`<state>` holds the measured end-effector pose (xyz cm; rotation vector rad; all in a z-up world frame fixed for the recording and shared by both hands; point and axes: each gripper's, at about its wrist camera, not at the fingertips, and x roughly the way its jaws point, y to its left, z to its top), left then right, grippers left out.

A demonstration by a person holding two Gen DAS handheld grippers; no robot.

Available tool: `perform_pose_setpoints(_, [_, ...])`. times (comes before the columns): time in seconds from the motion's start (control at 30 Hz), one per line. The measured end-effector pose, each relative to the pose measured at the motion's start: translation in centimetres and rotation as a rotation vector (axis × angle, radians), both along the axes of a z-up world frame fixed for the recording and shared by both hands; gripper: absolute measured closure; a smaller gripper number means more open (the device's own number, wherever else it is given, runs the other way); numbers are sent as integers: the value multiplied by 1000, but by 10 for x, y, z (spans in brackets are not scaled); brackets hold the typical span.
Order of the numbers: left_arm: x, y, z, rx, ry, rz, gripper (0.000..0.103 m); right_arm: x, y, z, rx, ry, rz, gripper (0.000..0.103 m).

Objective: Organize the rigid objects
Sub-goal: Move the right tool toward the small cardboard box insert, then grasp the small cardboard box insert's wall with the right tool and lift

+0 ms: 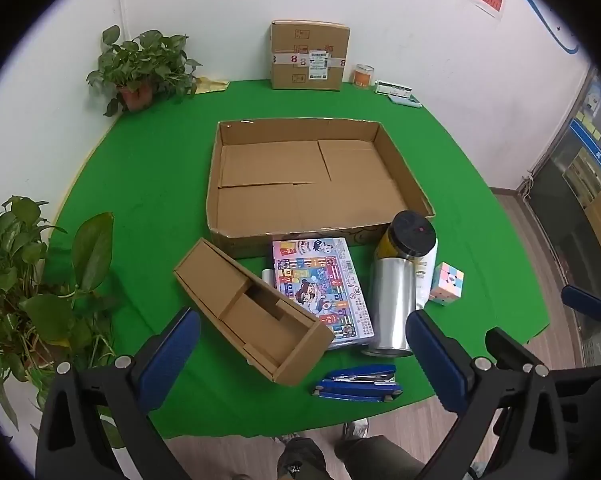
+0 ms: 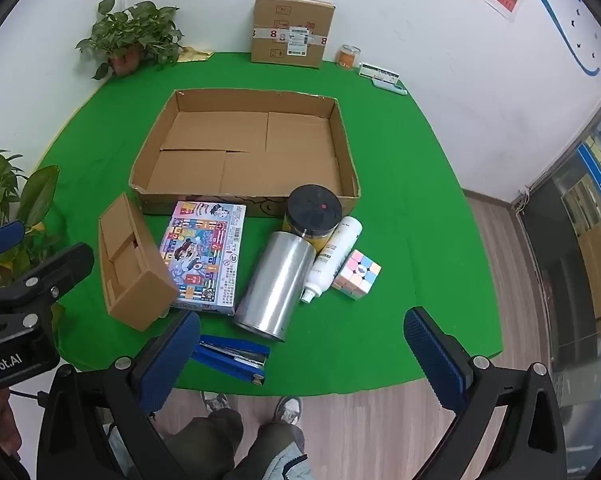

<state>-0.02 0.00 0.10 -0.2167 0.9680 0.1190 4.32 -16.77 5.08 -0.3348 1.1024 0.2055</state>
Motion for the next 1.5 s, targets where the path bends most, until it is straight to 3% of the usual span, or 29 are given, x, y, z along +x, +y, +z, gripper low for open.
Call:
perform_pose_setpoints(0.1, [-2,1,5,2,-38,1,2,0,-1,1,7,-12,26,1])
perform_pose_setpoints(0.17, [-5,1,5,18,-33,-11,23,9,-7,-3,25,23,23,1])
perform_pose_setpoints(0.2, [-1,0,6,29,-19,-12,45,12,-7,-4,16,33,20,1])
perform_pose_setpoints(0.23, [4,-5,6,48,-2,-5,59,14,-8,-5,12,25,22,1])
perform_pose_setpoints(0.27, [8,-8,5,52,12,8,61,20,-12,-5,22,35,25,1])
perform_pose_setpoints(0.3, [8,-10,6,53,11,18,61,29,-20,-4,47,47,33,7])
perform_pose_setpoints(0.33, [10,-14,9,65,6,25,60,35,-25,-3,61,43,42,24])
perform_pose_setpoints(0.37, [15,-26,9,94,-2,42,58,40,-31,-2,65,31,51,32])
perform_pose_setpoints(0.4, [17,-31,13,117,-12,59,39,45,-34,-2,70,32,62,37])
perform_pose_setpoints(0.43, [18,-34,15,127,-14,68,13,49,-38,-3,82,41,67,37])
perform_pose_setpoints(0.47, [19,-37,19,135,-23,81,9,52,-40,-3,94,48,74,36])
perform_pose_setpoints(0.5, [20,-40,22,141,-35,94,9,56,-44,-4,110,59,81,26])
perform_pose_setpoints(0.53, [20,-42,25,143,-39,107,9,56,-46,-4,120,62,85,7])
perform_pose_setpoints(0.57, [22,-44,26,145,-35,123,9,57,-48,-5,123,60,87,0])
perform_pose_setpoints(0.77, [20,-52,25,146,-7,202,9,68,-63,-15,146,70,113,1])
perform_pose_setpoints(0.8, [18,-54,25,147,-16,203,13,69,-64,-16,154,75,118,2])
perform_pose_setpoints(0.83, [17,-57,27,155,-37,199,46,70,-67,-16,184,84,133,15])
perform_pose_setpoints(0.87, [18,-61,28,167,-41,189,70,71,-70,-14,199,84,147,30])
perform_pose_setpoints(0.9, [20,-64,28,185,-28,179,92,71,-69,-14,186,75,155,57])
perform_pose_setpoints(0.93, [21,-66,28,197,-24,183,92,72,-71,-15,179,69,158,64])
perform_pose_setpoints(1.0, [21,-66,29,170,-33,196,89,75,-73,-16,190,67,155,58])
perform_pose_setpoints(1.07, [24,-66,27,163,-20,211,41,78,-75,-18,199,71,147,13])
perform_pose_setpoints(1.1, [24,-66,26,167,-14,221,3,80,-77,-19,204,70,136,2])
perform_pose_setpoints(1.23, [23,-64,20,191,15,243,1,88,-75,-34,185,89,135,1])
perform_pose_setpoints(1.5, [26,-31,6,126,65,303,1,94,-55,-50,194,125,135,1])
